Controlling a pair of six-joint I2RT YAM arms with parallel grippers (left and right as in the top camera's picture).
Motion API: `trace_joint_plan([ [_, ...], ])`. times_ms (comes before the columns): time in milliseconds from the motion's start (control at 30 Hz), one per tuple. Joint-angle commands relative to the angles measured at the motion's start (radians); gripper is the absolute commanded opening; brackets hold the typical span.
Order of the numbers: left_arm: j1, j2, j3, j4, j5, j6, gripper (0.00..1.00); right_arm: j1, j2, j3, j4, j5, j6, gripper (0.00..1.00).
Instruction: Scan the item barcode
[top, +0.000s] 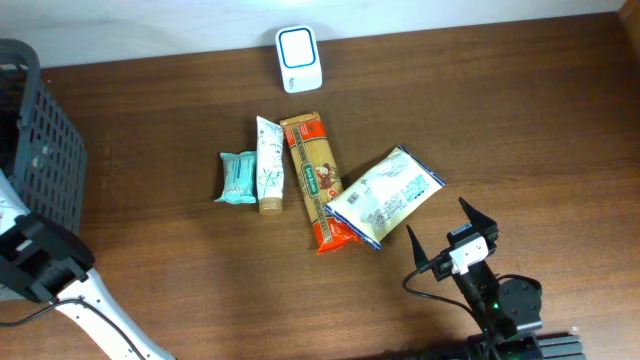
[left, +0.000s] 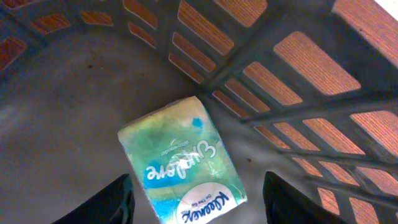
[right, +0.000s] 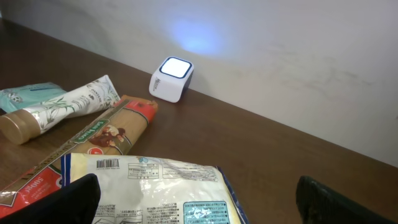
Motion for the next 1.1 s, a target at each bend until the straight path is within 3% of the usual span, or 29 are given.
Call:
trace_joint_plan([
  [0,-0.006,0.149,-0.021,0.008,-0.014,0.009,0.62,-0.003,-0.006,-0.008,-0.003,0.009,0.015,0.99],
  [200,-0.006,0.106,0.002,-0.022,-0.014,0.009,0.66,-0.003,-0.006,-0.008,-0.003,0.009,0.014,0.99],
  [467,-0.006,-0.312,0.086,-0.048,-0.018,0.000,0.77,-0.003,-0.006,-0.008,-0.003,0.009,0.015,0.99],
  [533,-0.011,-0.416,0.086,-0.108,-0.018,-0.003,0.82,-0.003,-0.006,-0.008,-0.003,0.009,0.014,0.99],
  [733,-0.049,-0.636,0.086,-0.367,-0.158,0.000,0.82,-0.003,-0.006,-0.008,-0.003,0.009,0.015,0.99],
  [800,-0.076,-0.684,0.085,-0.453,-0.156,0.006,0.73,-0.003,-0.006,-0.008,-0.003,0.009,0.015,0.99],
  [867,-0.181,-0.731,0.085,-0.565,-0.183,0.030,0.57,-0.003,-0.006,-0.008,-0.003,0.009,0.015,0.99],
  [933,-0.301,-0.755,0.085,-0.576,-0.254,0.003,0.56,-0.003,-0.006,-0.008,-0.003,0.009,0.015,0.99],
  [1067,-0.644,-0.800,0.085,-0.611,-0.634,-0.126,0.58,-0.003,-0.006,-0.008,-0.003,0.009,0.015,0.99],
])
